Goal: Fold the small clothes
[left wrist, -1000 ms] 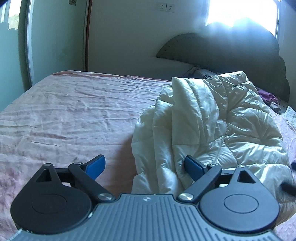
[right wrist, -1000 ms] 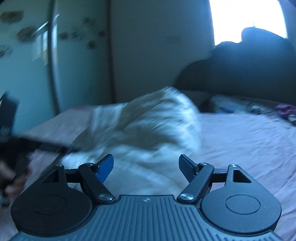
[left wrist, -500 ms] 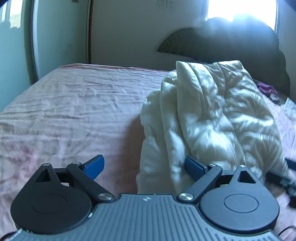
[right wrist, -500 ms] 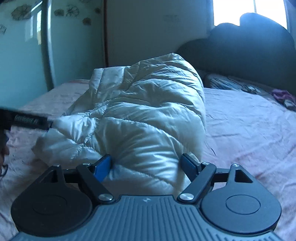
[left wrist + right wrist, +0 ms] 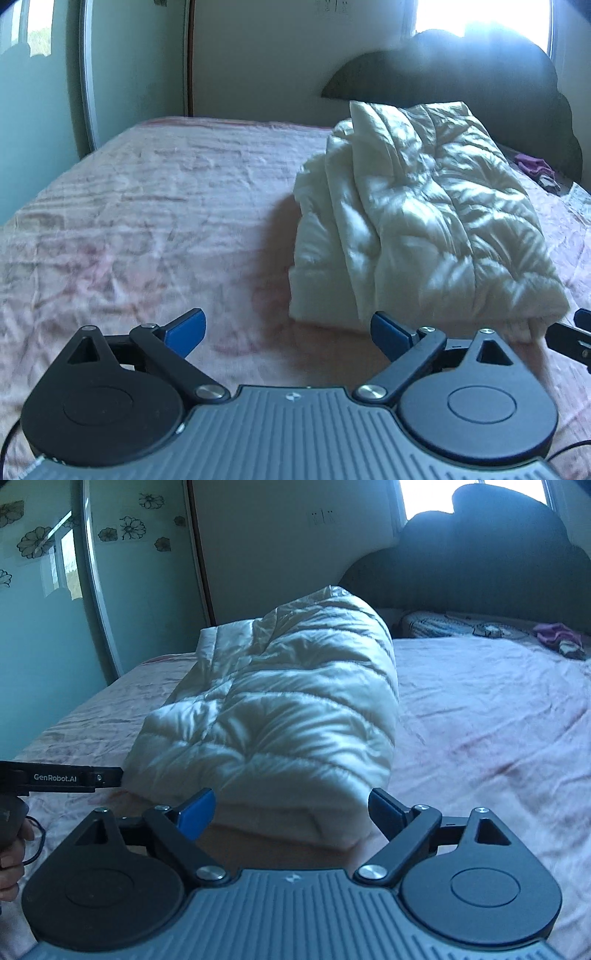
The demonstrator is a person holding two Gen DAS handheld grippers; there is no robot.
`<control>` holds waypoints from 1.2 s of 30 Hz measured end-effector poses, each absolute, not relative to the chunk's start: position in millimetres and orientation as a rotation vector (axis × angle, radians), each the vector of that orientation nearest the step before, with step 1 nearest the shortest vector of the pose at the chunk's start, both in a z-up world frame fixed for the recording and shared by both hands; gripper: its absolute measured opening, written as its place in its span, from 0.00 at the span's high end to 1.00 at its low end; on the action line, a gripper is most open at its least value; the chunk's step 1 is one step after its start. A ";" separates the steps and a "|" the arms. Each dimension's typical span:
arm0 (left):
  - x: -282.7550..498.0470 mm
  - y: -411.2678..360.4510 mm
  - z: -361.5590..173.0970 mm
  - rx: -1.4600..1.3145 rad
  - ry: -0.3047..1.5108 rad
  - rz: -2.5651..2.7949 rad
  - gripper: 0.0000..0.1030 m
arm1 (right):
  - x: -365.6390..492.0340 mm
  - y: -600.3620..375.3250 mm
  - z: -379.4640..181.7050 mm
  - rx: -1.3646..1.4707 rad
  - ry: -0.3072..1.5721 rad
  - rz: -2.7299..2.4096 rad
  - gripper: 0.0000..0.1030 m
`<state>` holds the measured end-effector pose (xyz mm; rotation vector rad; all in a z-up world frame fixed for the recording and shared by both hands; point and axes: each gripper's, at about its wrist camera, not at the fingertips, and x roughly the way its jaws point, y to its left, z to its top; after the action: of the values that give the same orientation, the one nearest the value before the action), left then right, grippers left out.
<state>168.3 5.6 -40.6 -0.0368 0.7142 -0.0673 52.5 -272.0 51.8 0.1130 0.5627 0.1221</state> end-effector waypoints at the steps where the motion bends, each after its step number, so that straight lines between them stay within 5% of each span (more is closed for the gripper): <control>1: 165.0 5.2 -41.8 -0.042 0.720 -0.073 0.05 | 48.7 -271.8 50.1 0.121 0.566 0.120 0.12; 36: 101.0 -5.5 -73.5 0.008 0.742 -0.026 0.03 | -16.3 -271.7 19.6 0.160 0.640 0.064 0.05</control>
<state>101.0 -5.5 -73.5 0.0084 0.7423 -0.0261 -16.3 -271.7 19.6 0.1601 0.6405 0.0638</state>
